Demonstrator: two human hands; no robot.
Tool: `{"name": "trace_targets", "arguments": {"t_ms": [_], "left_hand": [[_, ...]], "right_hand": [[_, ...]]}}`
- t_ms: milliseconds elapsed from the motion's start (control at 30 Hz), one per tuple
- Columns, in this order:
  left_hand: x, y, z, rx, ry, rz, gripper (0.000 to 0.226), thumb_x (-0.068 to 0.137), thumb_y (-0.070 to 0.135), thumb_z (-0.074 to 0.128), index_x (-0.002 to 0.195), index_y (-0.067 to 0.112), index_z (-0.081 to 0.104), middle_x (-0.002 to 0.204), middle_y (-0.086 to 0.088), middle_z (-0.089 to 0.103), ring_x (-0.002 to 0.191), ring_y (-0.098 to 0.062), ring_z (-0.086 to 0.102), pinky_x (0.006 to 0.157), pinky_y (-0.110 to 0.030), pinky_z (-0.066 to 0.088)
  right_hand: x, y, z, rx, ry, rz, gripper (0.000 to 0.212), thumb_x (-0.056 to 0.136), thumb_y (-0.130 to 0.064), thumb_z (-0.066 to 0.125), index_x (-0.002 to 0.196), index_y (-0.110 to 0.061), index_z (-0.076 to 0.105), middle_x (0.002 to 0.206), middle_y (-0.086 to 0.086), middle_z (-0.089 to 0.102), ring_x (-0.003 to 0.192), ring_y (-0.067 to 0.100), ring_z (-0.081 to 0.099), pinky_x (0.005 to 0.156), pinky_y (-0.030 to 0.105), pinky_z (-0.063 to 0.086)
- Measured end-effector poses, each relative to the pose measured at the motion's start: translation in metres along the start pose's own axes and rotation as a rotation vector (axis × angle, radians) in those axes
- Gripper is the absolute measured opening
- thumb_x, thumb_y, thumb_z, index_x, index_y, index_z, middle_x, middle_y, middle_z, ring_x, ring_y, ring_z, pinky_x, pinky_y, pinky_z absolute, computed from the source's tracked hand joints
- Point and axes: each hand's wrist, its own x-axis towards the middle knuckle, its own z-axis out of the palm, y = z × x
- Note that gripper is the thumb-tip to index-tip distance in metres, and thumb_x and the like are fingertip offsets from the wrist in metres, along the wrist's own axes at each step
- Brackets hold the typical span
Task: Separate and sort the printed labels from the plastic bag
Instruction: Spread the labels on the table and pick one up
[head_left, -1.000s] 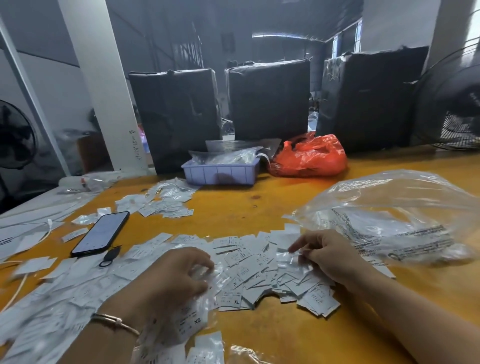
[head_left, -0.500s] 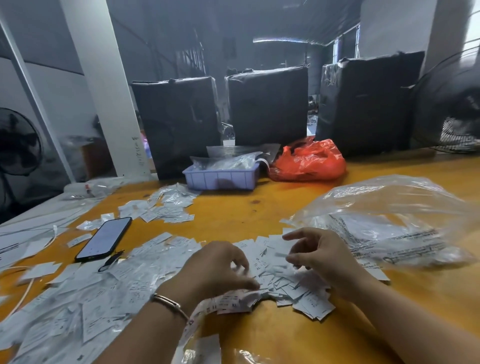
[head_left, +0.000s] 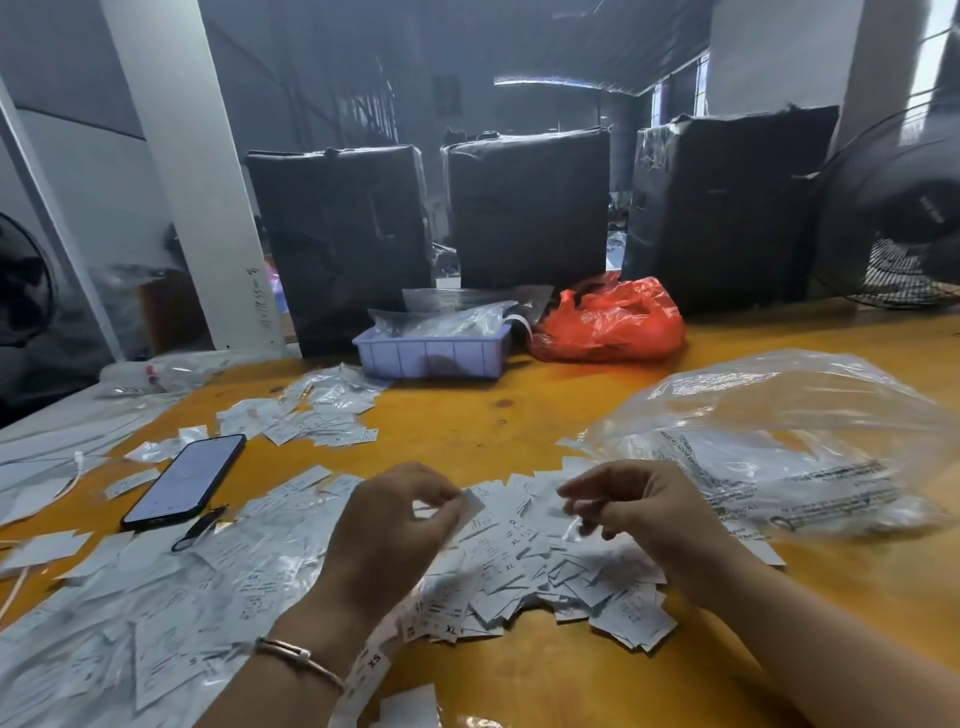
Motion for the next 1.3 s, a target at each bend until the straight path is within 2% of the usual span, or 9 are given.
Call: {"name": "trace_targets", "arguments": {"t_ms": [167,267,367,600,700,933,1100,1200,1300], "left_hand": [[-0.006,0.020,0.004,-0.548,0.001,-0.199,0.012,0.087,0.013,0.069,0.081,0.021,0.076,0.077,0.000,0.074,0.068,-0.007,0.064,0.056,-0.017,0.049],[-0.011,0.032,0.011,-0.420,-0.014,0.003,0.006,0.084,0.014,0.073,0.081,0.020,0.073,0.077,0.004,0.073,0.071,-0.010,0.067,0.062,-0.026,0.054],[-0.015,0.039,0.016,-0.369,-0.057,0.108,0.004,0.082,0.019,0.074,0.083,0.024,0.074,0.081,0.011,0.072,0.079,-0.009,0.068,0.065,-0.027,0.055],[-0.008,0.030,0.013,-0.748,-0.331,-0.357,0.052,0.076,0.049,0.066,0.124,0.031,0.056,0.117,0.005,0.067,0.103,-0.008,0.066,0.082,-0.025,0.054],[-0.009,0.030,0.014,-0.828,-0.451,-0.402,0.039,0.074,0.038,0.074,0.107,0.018,0.071,0.101,-0.006,0.073,0.088,-0.017,0.071,0.074,-0.024,0.055],[-0.007,0.024,0.010,-0.830,-0.275,-0.434,0.020,0.068,0.025,0.073,0.079,0.008,0.075,0.074,-0.009,0.073,0.065,-0.014,0.068,0.058,-0.019,0.053],[-0.007,0.025,0.005,-0.768,-0.141,-0.393,0.019,0.057,0.040,0.077,0.064,0.022,0.073,0.068,-0.003,0.071,0.062,-0.011,0.065,0.070,-0.029,0.052],[-0.010,0.026,0.005,-0.696,-0.114,-0.321,0.014,0.068,0.035,0.076,0.072,0.023,0.076,0.073,-0.003,0.073,0.065,-0.010,0.066,0.064,-0.023,0.051],[-0.011,0.030,0.011,-0.577,-0.124,-0.249,0.017,0.084,0.010,0.070,0.084,0.025,0.079,0.082,0.002,0.076,0.075,-0.007,0.067,0.062,-0.013,0.049]], "right_hand": [[-0.003,-0.007,0.006,-0.017,-0.137,-0.042,0.030,0.082,0.010,0.055,0.086,-0.010,0.076,0.086,0.008,0.074,0.079,0.017,0.068,0.066,0.022,0.052],[-0.006,-0.010,0.013,0.023,-0.238,-0.099,0.014,0.081,-0.022,0.071,0.085,-0.009,0.075,0.085,0.009,0.072,0.079,0.019,0.065,0.069,0.025,0.050],[-0.009,-0.012,0.016,0.069,-0.241,-0.187,0.019,0.074,-0.018,0.075,0.083,-0.001,0.074,0.084,0.017,0.071,0.080,0.026,0.066,0.074,0.034,0.052],[-0.010,-0.017,0.015,0.153,-0.247,-0.239,0.017,0.073,-0.011,0.074,0.084,0.002,0.074,0.085,0.017,0.072,0.081,0.028,0.069,0.074,0.030,0.056],[-0.012,-0.017,0.017,0.133,-0.295,-0.228,0.013,0.076,-0.001,0.072,0.087,0.005,0.073,0.088,0.019,0.072,0.085,0.033,0.069,0.078,0.033,0.057],[-0.007,-0.021,0.006,0.139,-0.123,-0.223,0.023,0.072,-0.017,0.076,0.088,0.000,0.073,0.093,0.011,0.070,0.085,0.019,0.065,0.071,0.024,0.053],[-0.001,-0.020,-0.017,0.206,0.100,-0.133,0.020,0.073,-0.024,0.073,0.083,-0.006,0.073,0.047,0.007,0.050,0.042,0.014,0.038,0.042,0.023,0.028],[-0.002,-0.020,-0.016,0.246,-0.003,-0.077,0.016,0.088,-0.014,0.056,0.087,-0.007,0.071,0.077,0.016,0.072,0.066,0.026,0.068,0.050,0.024,0.048],[-0.004,-0.022,-0.011,0.258,-0.071,-0.022,0.036,0.084,-0.033,0.051,0.095,-0.003,0.068,0.093,0.018,0.073,0.087,0.029,0.071,0.063,0.028,0.056]]}}
